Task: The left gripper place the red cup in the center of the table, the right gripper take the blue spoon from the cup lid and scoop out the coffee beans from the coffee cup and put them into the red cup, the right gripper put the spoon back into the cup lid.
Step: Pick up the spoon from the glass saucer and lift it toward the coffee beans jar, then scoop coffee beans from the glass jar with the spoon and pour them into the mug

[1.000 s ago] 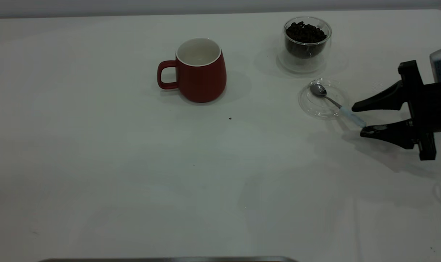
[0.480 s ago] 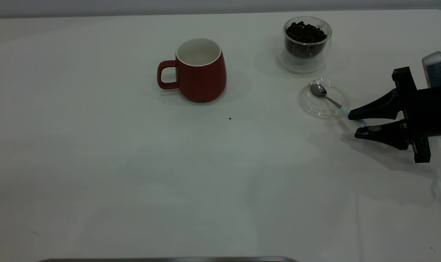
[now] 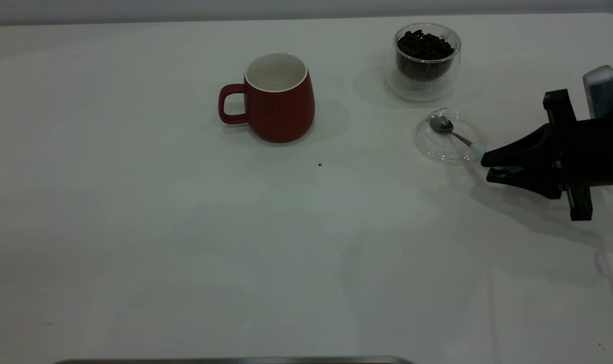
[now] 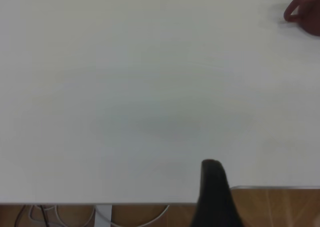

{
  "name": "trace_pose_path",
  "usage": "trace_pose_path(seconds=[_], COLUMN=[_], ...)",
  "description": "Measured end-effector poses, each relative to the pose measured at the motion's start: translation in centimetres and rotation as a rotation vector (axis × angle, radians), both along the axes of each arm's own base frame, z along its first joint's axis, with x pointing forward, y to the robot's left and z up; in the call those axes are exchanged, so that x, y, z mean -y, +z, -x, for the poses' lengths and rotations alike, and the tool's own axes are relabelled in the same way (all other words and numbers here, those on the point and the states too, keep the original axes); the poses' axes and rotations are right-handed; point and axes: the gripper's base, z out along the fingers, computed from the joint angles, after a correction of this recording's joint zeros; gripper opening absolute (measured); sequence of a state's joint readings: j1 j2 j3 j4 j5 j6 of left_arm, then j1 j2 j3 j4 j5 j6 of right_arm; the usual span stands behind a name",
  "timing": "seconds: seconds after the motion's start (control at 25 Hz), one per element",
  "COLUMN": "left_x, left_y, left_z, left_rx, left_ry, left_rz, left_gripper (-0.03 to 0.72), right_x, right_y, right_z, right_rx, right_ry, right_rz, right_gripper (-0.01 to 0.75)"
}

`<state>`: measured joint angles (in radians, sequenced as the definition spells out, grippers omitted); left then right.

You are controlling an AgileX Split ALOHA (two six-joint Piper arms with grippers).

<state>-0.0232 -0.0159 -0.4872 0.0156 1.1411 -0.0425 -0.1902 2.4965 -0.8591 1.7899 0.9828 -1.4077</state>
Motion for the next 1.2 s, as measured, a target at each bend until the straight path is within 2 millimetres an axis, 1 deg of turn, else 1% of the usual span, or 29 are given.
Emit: trace_pose_path(seconds=[0.08,0.24,0.44,0.6,0.8,1.04,1.2], left_x=[0.0,0.0,0.0,0.0,0.0,0.0,0.0], left_y=[0.0,0.0,0.0,0.0,0.0,0.0,0.0], left_z=[0.0,0.0,0.0,0.0,0.0,0.0,0.0], left_rx=[0.000,0.000,0.000,0.000,0.000,0.000,0.000], left_ry=[0.000,0.000,0.000,0.000,0.000,0.000,0.000], left_rz=[0.000,0.000,0.000,0.000,0.000,0.000,0.000], left_gripper=[0.587,0.587,0.587,0.587,0.587,0.587,0.587], right_x=[0.0,-0.1,-0.2,0.0,0.3,0.1,0.0], right_y=[0.1,0.2,0.3,0.7,2.1,4.6,6.6], right_z=[0.0,0.0,0.1,0.9,2.2,3.4,3.0], right_rx=[0.010,0.021,0.030,0.021,0.025,0.067,0.139], right_ry=[0.005,0.010,0.029,0.032,0.026,0.030,0.031], right_rz=[-0.005,-0.012,-0.027,-0.051,-0.056,-0.081,-0.097], right_gripper=[0.176,0.115,0.111,0.111,0.111,0.111,0.111])
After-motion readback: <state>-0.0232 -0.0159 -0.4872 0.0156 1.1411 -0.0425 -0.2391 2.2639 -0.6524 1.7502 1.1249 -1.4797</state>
